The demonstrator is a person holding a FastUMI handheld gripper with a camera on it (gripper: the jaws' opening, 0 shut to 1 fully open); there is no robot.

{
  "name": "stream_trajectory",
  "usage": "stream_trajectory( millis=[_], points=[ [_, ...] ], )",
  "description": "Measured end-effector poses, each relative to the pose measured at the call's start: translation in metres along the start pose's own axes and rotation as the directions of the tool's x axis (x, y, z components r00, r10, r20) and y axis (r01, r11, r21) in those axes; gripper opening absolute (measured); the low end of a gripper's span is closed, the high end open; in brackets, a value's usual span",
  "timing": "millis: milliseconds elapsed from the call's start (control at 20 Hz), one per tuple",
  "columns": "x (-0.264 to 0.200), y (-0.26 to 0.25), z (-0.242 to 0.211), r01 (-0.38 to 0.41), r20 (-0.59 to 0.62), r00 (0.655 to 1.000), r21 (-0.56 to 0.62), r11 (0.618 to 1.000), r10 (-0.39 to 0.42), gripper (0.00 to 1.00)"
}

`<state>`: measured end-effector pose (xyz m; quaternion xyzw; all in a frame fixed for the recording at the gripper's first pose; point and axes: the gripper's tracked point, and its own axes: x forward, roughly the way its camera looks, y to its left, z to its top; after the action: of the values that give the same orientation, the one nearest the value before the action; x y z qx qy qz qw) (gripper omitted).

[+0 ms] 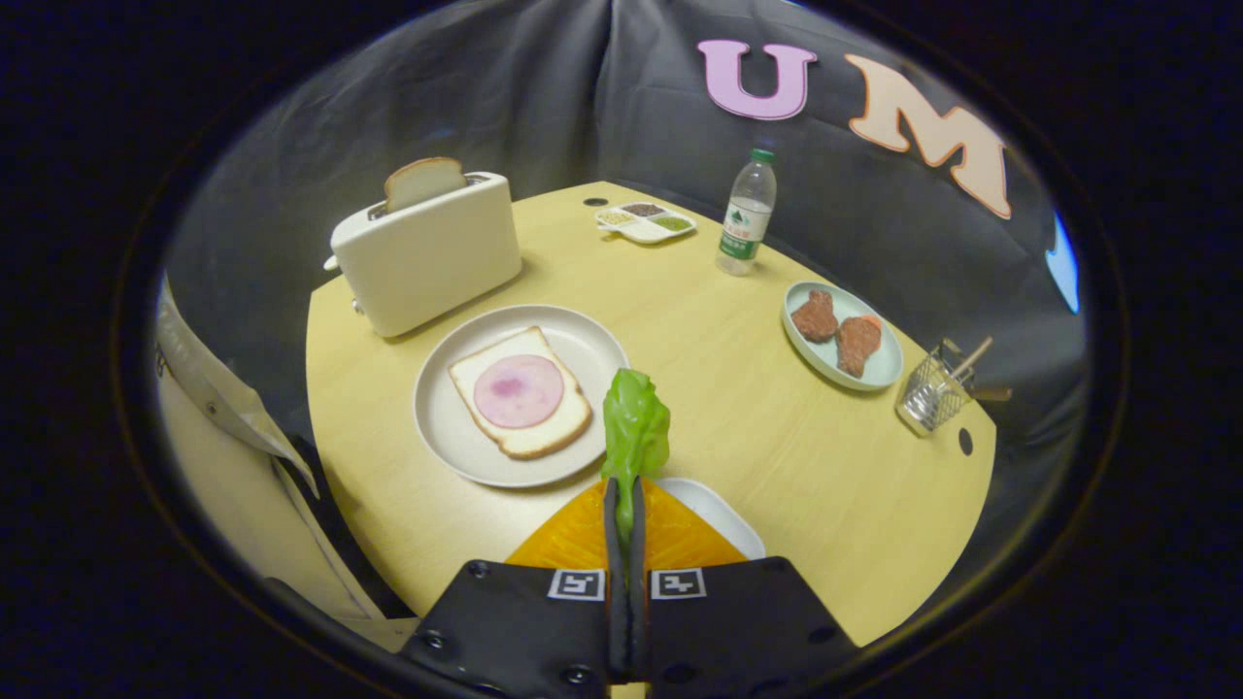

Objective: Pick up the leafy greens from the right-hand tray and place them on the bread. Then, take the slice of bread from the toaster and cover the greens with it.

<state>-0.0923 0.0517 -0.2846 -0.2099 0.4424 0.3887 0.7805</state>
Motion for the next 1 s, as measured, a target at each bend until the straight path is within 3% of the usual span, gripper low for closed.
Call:
stream_trajectory(
  millis=[1000],
  points=[
    [0.047,0.102,0.071,-0.179,0.014,0.983,-0.135,0.975,0.183,0.05]
  ],
)
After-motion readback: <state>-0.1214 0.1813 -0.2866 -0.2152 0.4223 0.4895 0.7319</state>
